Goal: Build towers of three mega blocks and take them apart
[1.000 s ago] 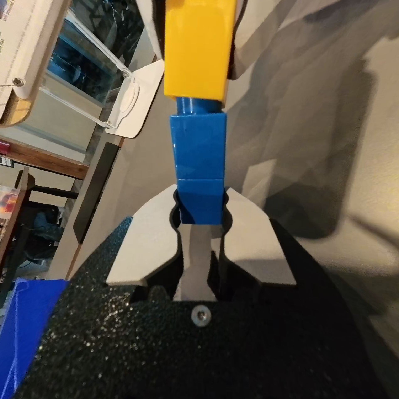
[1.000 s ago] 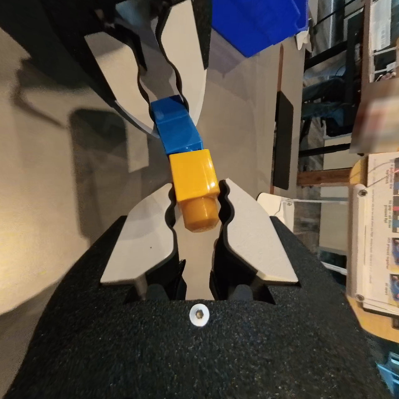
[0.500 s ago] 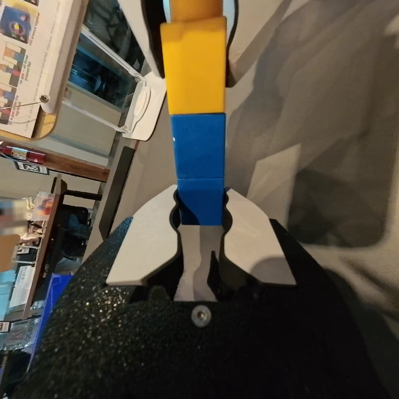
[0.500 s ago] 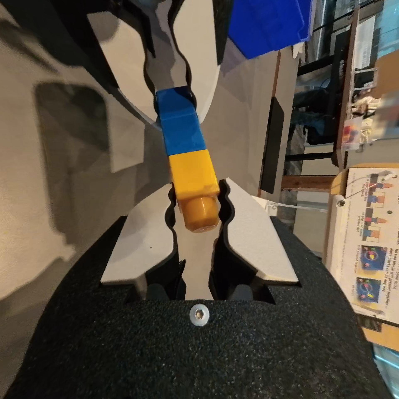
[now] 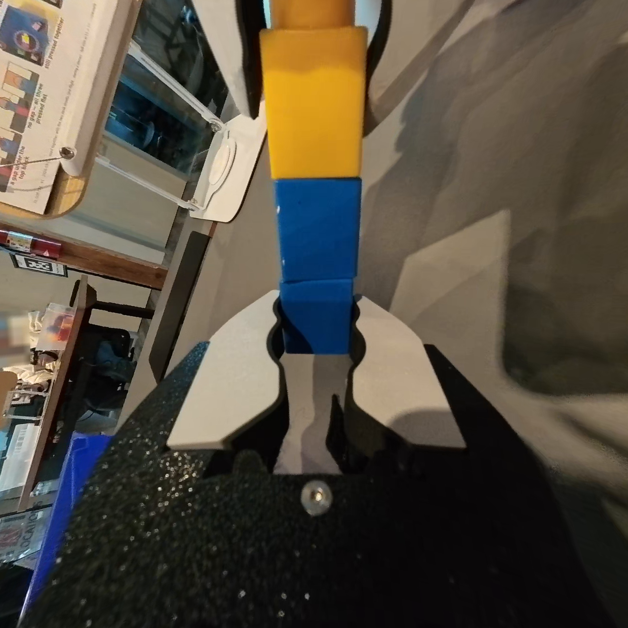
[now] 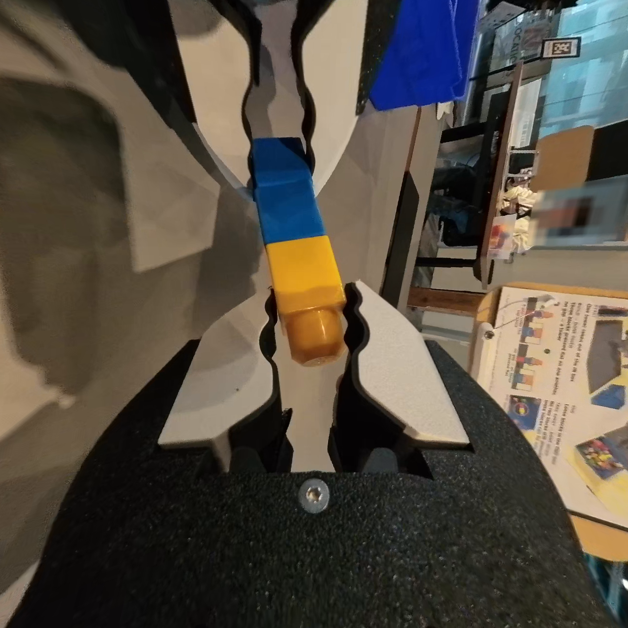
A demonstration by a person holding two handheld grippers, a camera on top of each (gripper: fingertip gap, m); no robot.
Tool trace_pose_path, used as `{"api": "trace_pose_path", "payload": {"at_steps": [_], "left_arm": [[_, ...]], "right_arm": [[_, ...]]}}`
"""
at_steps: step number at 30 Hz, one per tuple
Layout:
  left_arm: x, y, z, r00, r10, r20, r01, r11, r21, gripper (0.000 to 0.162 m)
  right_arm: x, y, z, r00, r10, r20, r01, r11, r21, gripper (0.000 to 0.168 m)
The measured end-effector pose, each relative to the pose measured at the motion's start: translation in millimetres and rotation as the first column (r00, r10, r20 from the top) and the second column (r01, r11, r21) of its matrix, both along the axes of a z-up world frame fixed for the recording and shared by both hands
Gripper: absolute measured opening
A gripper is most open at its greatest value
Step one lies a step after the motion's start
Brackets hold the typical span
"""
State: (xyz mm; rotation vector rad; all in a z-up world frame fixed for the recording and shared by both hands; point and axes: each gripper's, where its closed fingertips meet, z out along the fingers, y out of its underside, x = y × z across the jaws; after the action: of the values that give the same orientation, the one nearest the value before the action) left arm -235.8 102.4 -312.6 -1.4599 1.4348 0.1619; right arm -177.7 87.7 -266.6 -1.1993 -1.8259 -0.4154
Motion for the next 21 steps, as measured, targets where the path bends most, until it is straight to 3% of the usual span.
{"api": "trace_pose_path", "payload": {"at_steps": [10, 13, 18, 21], "left_arm": [[8, 4, -1, 0.998, 0.015, 0.054, -0.016, 1.000, 0.014, 0.037], [15, -1, 18, 0.993, -0.020, 0.116, 0.010, 0.996, 0.092, 0.054], [20, -5, 17, 0.995, -0.051, 0.082, 0.040, 0.991, 0.126, 0.038], [21, -6, 17, 0.994, -0.065, 0.088, 0.055, 0.992, 0.114, 0.036]], "right_arm": [[3, 1, -6, 0.996, -0.089, -0.005, 0.088, 0.990, -0.107, 0.038], [2, 2, -11, 0.995, -0.102, -0.014, 0.099, 0.986, -0.135, 0.038], [-1, 0, -8, 0.994, -0.099, -0.041, 0.092, 0.983, -0.159, 0.038], [1, -1, -9, 0.993, -0.112, -0.046, 0.102, 0.977, -0.185, 0.038]]}}
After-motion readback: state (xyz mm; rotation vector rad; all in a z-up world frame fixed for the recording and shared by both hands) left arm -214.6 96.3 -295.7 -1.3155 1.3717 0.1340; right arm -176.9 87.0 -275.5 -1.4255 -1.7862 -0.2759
